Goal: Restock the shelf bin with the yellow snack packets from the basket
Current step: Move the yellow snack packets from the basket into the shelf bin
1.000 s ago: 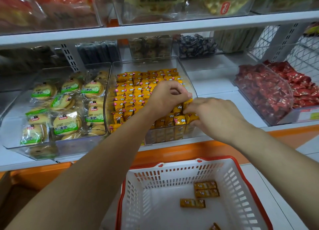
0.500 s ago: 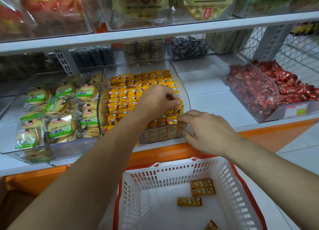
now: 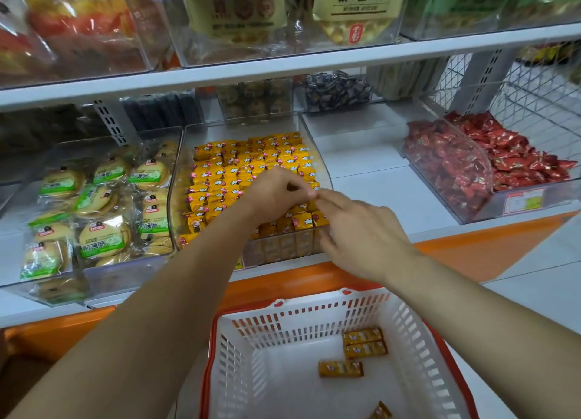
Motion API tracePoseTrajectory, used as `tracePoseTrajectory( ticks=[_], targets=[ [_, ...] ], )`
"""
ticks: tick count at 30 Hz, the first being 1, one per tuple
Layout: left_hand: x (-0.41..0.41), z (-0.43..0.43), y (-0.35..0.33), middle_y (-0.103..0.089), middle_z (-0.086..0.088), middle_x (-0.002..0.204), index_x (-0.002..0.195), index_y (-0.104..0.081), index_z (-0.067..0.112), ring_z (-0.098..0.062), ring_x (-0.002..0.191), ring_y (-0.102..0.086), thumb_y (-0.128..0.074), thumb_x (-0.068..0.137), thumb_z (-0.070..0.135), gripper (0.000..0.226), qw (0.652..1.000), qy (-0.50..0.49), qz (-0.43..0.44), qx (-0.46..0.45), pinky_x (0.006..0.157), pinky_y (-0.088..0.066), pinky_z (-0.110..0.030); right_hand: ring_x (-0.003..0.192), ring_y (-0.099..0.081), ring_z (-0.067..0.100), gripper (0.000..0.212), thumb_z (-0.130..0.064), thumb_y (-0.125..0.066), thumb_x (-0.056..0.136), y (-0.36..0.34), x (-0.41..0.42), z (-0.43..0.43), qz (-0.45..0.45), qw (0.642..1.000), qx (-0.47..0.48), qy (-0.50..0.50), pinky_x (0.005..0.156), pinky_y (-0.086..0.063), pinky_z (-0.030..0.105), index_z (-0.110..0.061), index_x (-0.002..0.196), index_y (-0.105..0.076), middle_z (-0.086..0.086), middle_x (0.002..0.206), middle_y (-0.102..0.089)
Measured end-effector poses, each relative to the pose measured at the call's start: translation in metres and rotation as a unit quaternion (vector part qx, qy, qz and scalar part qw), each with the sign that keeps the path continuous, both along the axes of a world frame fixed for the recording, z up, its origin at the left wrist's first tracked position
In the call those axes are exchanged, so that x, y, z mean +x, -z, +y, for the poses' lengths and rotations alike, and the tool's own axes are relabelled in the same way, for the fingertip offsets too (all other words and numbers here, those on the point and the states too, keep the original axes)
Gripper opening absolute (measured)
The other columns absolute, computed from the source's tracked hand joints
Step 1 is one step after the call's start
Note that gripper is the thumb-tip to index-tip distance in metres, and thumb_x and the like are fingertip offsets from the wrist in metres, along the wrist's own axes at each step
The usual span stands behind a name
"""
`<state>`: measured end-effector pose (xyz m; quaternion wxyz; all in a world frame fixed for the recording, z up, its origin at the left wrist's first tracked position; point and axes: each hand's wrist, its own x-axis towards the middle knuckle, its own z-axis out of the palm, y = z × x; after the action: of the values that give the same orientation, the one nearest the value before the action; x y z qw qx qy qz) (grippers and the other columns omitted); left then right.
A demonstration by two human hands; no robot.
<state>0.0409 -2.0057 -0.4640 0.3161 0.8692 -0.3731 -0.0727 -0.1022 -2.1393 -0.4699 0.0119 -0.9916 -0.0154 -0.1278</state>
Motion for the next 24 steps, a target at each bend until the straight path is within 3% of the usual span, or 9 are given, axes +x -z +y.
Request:
tracePoseTrajectory(
  ticks=[4,9,12,15,17,18,20,22,24],
  targets=[
    [0.001,0.016,-0.002,-0.063,0.019,0.091,0.096,-0.076,0.032,0.005,0.080,-0.058,-0.077,0.088,0.034,0.009,0.997,-0.019,-0.067,-0.019,0.065,-0.044,-0.008,0.100,-0.066,0.028,0.054,-0.041,-0.045,0.092,0.011,0.005,0.003,0.066,0.997,-0.019,-0.022,0.066,-0.045,0.034,-0.024,0.143,-0.039,-0.005,0.147,-0.043],
    [-0.020,0.029,0.003,-0.066,0.002,0.090,0.103,-0.081,0.027,-0.019,0.084,-0.060,-0.071,0.093,0.036,0.016,0.984,0.026,-0.164,0.067,0.069,-0.052,-0.039,0.107,-0.062,0.027,0.054,-0.041,-0.049,0.089,0.010,0.011,0.003,0.086,0.995,0.040,-0.025,0.076,-0.050,0.037,-0.024,0.139,-0.044,-0.004,0.141,-0.046],
    [-0.030,0.022,0.000,-0.063,-0.001,0.096,0.098,-0.080,0.028,-0.023,0.092,-0.060,-0.063,0.097,0.036,0.019,0.975,-0.008,-0.185,0.119,0.070,-0.053,-0.041,0.109,-0.062,0.026,0.059,-0.042,-0.052,0.089,0.005,0.004,0.005,0.092,0.994,0.050,-0.024,0.078,-0.052,0.039,-0.025,0.144,-0.039,-0.004,0.145,-0.041],
    [-0.043,0.015,-0.017,-0.067,-0.001,0.110,0.107,-0.077,0.028,-0.025,0.107,-0.060,-0.058,0.098,0.037,0.023,0.961,-0.044,-0.188,0.197,0.080,-0.054,-0.039,0.110,-0.062,0.023,0.051,-0.038,-0.054,0.088,-0.005,-0.018,0.000,0.011,0.996,0.087,-0.013,0.080,-0.054,0.041,-0.032,0.138,-0.047,-0.008,0.139,-0.045],
    [-0.063,0.014,-0.023,-0.069,-0.002,0.115,0.109,-0.075,0.026,-0.028,0.111,-0.060,-0.058,0.097,0.033,0.022,0.956,-0.083,-0.240,0.145,0.083,-0.053,-0.040,0.097,-0.065,0.018,0.042,-0.040,-0.055,0.084,-0.004,-0.039,-0.010,-0.053,0.991,0.121,0.000,0.073,-0.053,0.038,-0.033,0.126,-0.056,-0.010,0.127,-0.051],
    [-0.080,0.017,-0.021,-0.070,-0.003,0.109,0.103,-0.074,0.023,-0.028,0.105,-0.061,-0.058,0.096,0.030,0.019,0.952,-0.096,-0.282,0.066,0.076,-0.053,-0.037,0.089,-0.064,0.016,0.038,-0.042,-0.054,0.082,0.003,-0.049,-0.016,-0.058,0.989,0.136,0.008,0.070,-0.052,0.036,-0.033,0.119,-0.058,-0.010,0.119,-0.053],
    [-0.121,0.023,-0.004,-0.069,0.001,0.089,0.089,-0.067,0.024,-0.024,0.084,-0.063,-0.056,0.090,0.029,0.013,0.946,-0.044,-0.318,-0.040,0.061,-0.047,-0.032,0.081,-0.062,0.015,0.026,-0.039,-0.056,0.079,0.027,-0.068,-0.030,0.001,0.986,0.168,0.019,0.068,-0.050,0.033,-0.030,0.103,-0.062,-0.007,0.103,-0.059],
    [-0.156,0.025,0.037,-0.067,0.005,0.083,0.085,-0.062,0.025,-0.023,0.075,-0.065,-0.053,0.087,0.034,0.013,0.971,0.050,-0.232,0.018,0.057,-0.050,-0.032,0.079,-0.064,0.018,0.008,-0.025,-0.063,0.080,0.066,-0.085,-0.041,0.113,0.968,0.220,0.041,0.070,-0.051,0.033,-0.026,0.088,-0.065,-0.006,0.087,-0.064],
    [-0.175,0.025,0.092,-0.071,0.006,0.094,0.093,-0.065,0.028,-0.023,0.086,-0.067,-0.054,0.091,0.037,0.015,0.979,0.072,-0.086,0.169,0.068,-0.056,-0.034,0.077,-0.065,0.016,0.013,-0.013,-0.066,0.082,0.115,-0.102,-0.048,0.204,0.937,0.275,0.064,0.071,-0.051,0.030,-0.025,0.079,-0.063,-0.011,0.077,-0.064]
  ],
)
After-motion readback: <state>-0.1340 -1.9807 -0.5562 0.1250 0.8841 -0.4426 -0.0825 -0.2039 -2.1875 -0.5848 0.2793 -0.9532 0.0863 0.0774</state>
